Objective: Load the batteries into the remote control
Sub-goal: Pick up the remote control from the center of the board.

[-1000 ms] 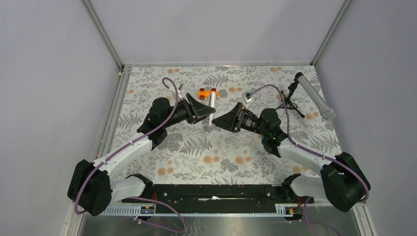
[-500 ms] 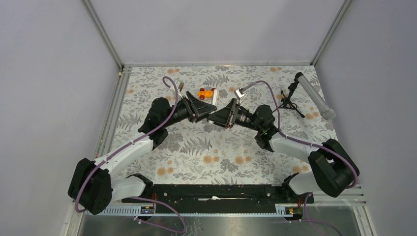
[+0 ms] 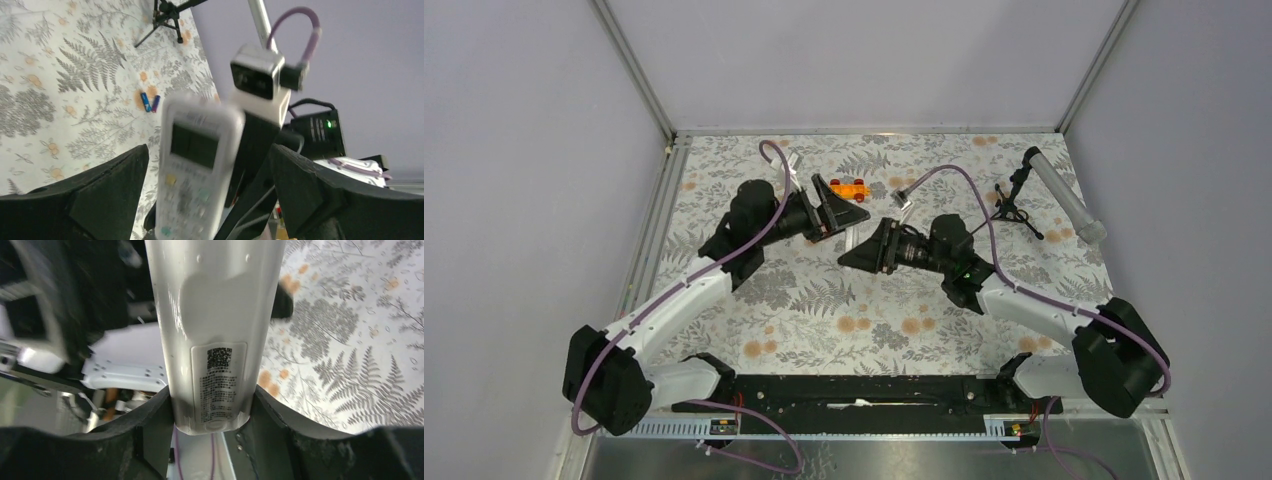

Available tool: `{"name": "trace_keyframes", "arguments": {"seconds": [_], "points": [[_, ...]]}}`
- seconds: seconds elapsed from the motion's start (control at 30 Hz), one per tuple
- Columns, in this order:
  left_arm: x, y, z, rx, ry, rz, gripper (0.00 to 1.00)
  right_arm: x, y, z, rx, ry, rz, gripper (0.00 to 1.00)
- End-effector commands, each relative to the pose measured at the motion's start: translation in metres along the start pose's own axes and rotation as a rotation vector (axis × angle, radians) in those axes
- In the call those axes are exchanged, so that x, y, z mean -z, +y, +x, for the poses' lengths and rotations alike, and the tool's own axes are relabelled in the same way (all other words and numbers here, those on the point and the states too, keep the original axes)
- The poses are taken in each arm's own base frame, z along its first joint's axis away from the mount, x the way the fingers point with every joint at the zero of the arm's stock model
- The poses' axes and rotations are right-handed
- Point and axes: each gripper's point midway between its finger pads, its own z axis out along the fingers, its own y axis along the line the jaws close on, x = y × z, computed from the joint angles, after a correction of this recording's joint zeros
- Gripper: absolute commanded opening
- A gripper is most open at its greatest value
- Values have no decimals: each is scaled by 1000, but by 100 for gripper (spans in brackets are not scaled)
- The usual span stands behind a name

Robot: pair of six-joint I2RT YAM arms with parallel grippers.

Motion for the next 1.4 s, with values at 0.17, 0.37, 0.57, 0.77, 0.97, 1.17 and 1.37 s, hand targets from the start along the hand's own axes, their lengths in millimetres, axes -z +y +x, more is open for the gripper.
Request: {"name": "trace_keyframes", "arguments": {"seconds": [0.17, 0.37, 0.57, 0.77, 0.97, 1.17, 1.37], "points": [[-1, 30, -12, -196, 56, -246, 90, 7, -45, 2, 427, 51, 352, 34], [-6, 54, -4, -188, 106, -315, 77, 5, -64, -1, 468, 66, 443, 33], [-9, 63, -2, -166, 106, -328, 65, -1, -72, 4, 477, 106, 455, 33], [-11, 71, 3, -111, 116, -346, 61, -9, -78, 12, 473, 146, 446, 33], [-14, 80, 4, -82, 102, -359, 44, -16, -73, 13, 468, 157, 420, 32], [-16, 84, 5, -81, 103, -365, 36, -18, -70, 20, 476, 196, 382, 33], [-16, 87, 3, -110, 105, -368, 0, -15, -70, 21, 461, 192, 389, 82]]}}
